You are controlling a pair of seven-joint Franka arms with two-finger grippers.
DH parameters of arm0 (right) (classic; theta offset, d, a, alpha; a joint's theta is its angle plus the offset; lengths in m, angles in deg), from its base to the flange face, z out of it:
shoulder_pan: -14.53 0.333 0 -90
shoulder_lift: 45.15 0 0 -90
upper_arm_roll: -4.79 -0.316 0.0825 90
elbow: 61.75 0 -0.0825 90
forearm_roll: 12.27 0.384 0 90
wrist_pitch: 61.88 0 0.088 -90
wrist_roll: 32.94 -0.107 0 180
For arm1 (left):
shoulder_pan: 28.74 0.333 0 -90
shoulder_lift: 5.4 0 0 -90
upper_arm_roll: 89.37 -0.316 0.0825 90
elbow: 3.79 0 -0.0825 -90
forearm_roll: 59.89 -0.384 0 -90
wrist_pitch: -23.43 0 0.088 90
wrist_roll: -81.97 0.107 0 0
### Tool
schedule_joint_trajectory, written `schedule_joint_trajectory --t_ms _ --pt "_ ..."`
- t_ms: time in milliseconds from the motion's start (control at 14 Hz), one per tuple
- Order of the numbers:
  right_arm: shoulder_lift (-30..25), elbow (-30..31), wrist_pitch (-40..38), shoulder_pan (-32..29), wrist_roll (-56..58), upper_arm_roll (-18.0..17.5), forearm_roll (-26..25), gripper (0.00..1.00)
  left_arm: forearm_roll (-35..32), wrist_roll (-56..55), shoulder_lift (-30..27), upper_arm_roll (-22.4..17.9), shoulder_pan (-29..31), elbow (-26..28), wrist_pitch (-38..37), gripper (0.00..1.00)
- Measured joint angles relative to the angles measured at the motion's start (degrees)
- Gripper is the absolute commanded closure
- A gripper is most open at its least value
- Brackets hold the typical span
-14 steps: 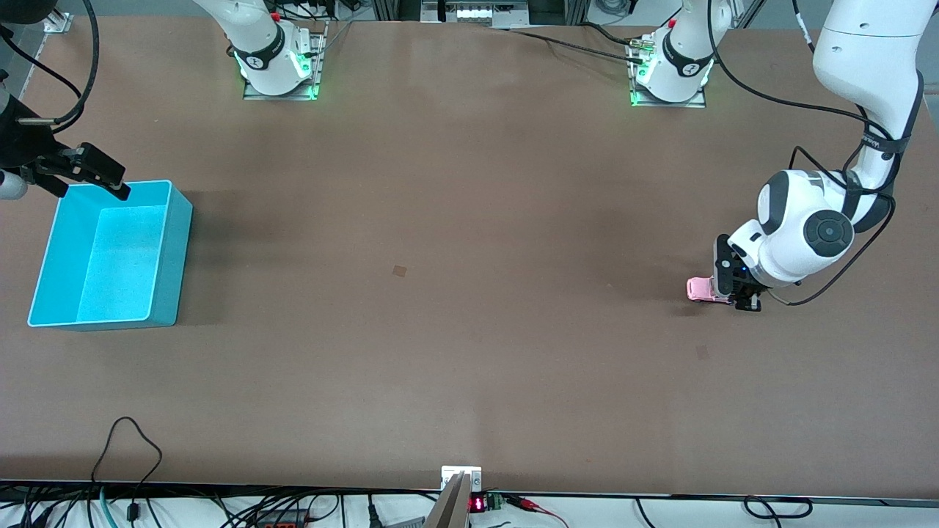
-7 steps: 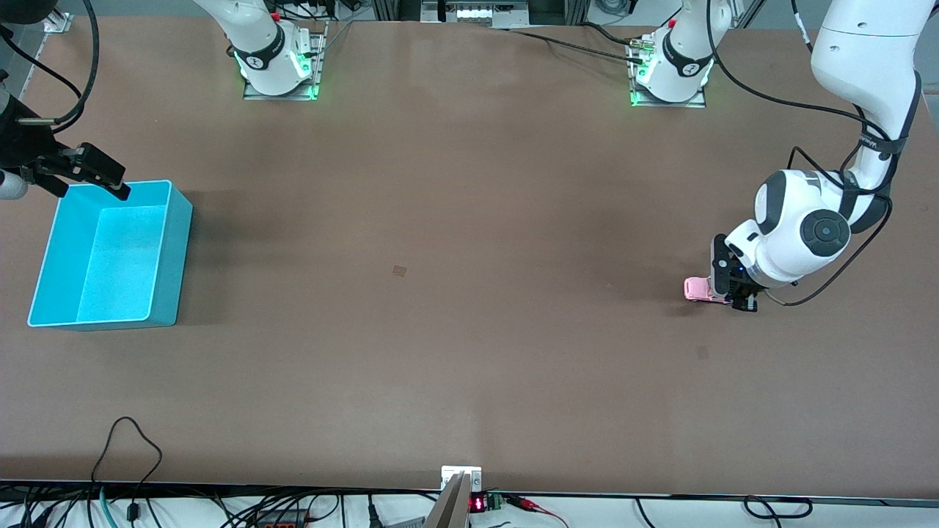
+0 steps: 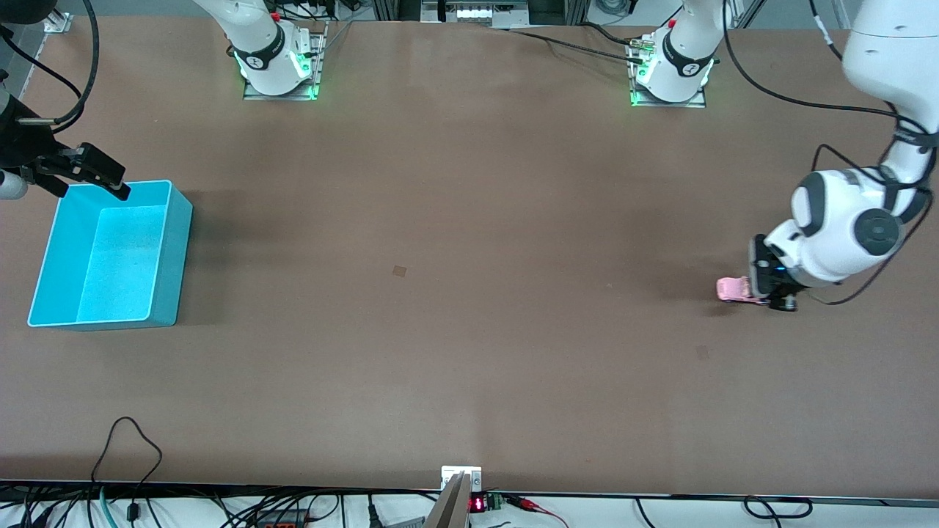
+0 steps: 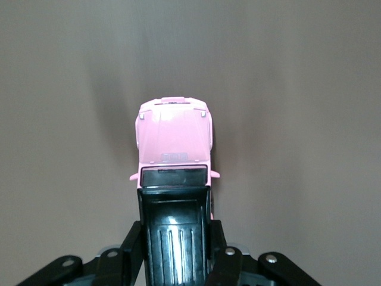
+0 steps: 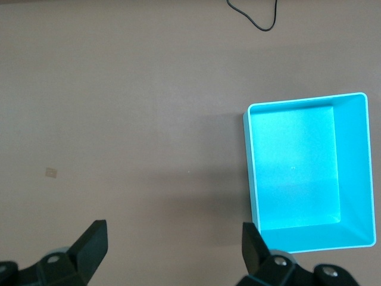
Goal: Wind and store pink jeep toy
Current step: 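Drag the jeep backward along the table with the left gripper to wind it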
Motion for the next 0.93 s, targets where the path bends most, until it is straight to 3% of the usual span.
schedule_joint_trajectory --t_ms 357,929 --pt "0.00 0.01 0.00 0.00 0.00 0.00 0.00 0.00 0.00 4.10 2.80 0.09 7.47 -4.42 0.28 0.85" --pt "0.00 0.01 0.00 0.01 0.00 0.01 0.00 0.00 -0.77 6.02 3.98 0.04 9.85 -6.28 0.35 0.82"
